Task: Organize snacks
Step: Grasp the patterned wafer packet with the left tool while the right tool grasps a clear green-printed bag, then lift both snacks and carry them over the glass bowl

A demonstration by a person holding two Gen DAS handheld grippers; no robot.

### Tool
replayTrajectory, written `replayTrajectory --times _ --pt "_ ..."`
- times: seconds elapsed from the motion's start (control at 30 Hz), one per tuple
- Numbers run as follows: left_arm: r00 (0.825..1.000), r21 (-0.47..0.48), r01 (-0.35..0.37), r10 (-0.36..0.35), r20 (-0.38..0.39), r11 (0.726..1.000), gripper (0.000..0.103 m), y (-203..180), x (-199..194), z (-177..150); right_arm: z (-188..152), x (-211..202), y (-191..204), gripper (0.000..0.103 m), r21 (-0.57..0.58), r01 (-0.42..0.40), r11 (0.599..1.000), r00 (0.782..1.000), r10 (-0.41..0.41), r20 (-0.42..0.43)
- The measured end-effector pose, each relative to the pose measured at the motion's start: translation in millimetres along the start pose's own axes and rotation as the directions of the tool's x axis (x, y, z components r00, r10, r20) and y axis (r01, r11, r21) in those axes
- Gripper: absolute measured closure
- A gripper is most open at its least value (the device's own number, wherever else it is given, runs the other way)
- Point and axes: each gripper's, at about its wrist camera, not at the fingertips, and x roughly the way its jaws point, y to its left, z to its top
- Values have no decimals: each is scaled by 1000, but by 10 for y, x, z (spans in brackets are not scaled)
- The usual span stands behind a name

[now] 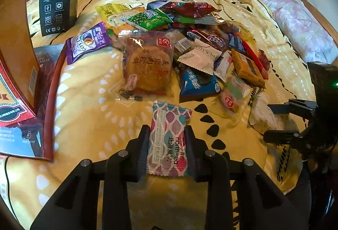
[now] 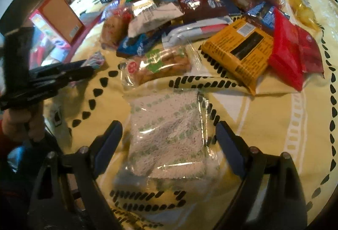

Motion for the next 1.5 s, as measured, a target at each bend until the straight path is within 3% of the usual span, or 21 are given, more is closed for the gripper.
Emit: replayTrajectory --times 0.27,0.57,0.6,0.7,0.9,0.97,1.27,1.5 --pt "1000 -9 -12 12 -10 1000 70 42 9 -10 17 -143 -80 12 62 -12 998 999 9 38" --pt "1000 -23 -2 2 -19 1000 70 60 69 -5 57 74 -85 5 29 32 999 999 -32 -3" --pt "1000 -23 -2 2 -19 1000 70 60 69 -5 68 70 -52 7 22 28 999 1000 -28 2" --pt "1000 -24 -3 3 -19 1000 70 61 68 -4 72 55 22 33 20 25 999 1000 -25 14" --pt "1000 -13 -22 22 3 1000 70 15 -14 -6 16 -14 48 49 49 34 998 998 -37 57" --pt "999 -10 -28 28 22 1000 72 16 -88 3 -17 -88 69 50 61 33 998 996 -39 85" --pt "984 29 -63 57 168 998 72 -46 -838 165 62 -652 128 50 132 48 990 964 -80 255" --pt "931 -28 -120 122 345 992 72 257 -1801 430 652 -1274 700 50 43 18 999 905 -34 424"
